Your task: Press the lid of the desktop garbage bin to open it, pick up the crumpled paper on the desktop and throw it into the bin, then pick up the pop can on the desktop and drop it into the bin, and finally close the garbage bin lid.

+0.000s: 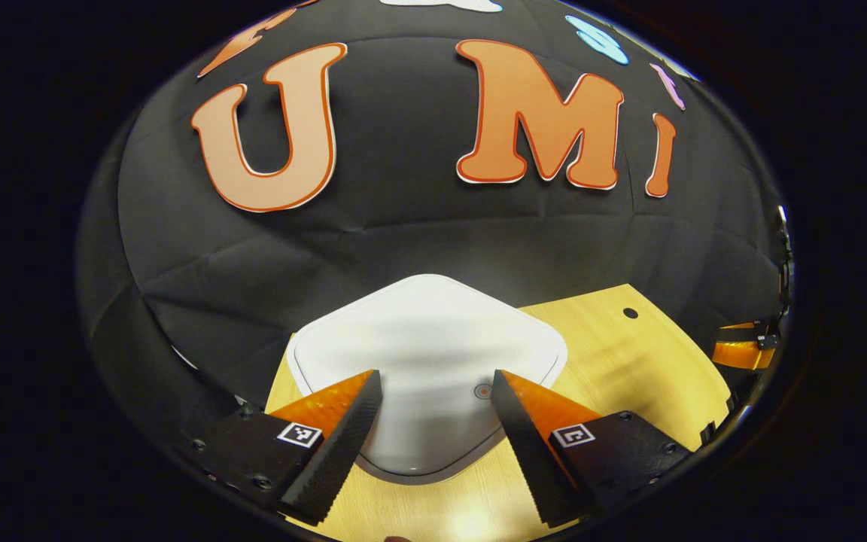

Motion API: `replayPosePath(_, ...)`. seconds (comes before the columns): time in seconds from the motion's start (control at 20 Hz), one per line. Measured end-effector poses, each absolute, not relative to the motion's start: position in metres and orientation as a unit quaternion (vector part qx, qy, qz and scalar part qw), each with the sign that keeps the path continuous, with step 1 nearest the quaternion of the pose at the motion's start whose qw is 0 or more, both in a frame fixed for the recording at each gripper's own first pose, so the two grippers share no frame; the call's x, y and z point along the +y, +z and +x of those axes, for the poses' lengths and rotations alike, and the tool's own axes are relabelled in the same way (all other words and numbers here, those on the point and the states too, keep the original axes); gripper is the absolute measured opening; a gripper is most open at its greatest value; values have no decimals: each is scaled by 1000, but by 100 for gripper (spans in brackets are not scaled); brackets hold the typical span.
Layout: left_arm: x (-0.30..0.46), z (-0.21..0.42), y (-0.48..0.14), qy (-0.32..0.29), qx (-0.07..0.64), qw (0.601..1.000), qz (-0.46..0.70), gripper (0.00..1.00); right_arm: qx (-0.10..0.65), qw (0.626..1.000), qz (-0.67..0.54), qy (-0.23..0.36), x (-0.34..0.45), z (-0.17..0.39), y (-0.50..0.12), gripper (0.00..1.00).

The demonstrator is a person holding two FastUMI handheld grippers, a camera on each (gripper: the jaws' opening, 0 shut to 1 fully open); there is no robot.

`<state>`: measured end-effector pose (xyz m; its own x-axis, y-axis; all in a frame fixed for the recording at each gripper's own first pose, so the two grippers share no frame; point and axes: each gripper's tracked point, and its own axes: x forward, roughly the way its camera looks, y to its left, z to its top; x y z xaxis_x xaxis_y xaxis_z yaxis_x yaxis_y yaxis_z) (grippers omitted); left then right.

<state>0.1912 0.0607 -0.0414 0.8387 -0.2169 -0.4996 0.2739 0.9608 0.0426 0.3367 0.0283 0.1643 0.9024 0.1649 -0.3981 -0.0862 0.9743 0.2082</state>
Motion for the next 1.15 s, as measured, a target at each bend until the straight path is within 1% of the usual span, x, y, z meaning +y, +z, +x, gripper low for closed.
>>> replayPosePath(0.45, 21, 167, 6, -153, 188, 969, 58, 95, 176, 980, 74, 60, 35, 332, 192, 92)
replayPosePath(0.75, -3, 150, 27, -167, 157, 973, 32, 95, 140, 988, 51, 48, 40, 327, 211, 93)
replayPosePath(1.15, -18, 122, 23, -159, 137, 977, 23, 94, 41, 998, 35, 15, 37, 308, 246, 93)
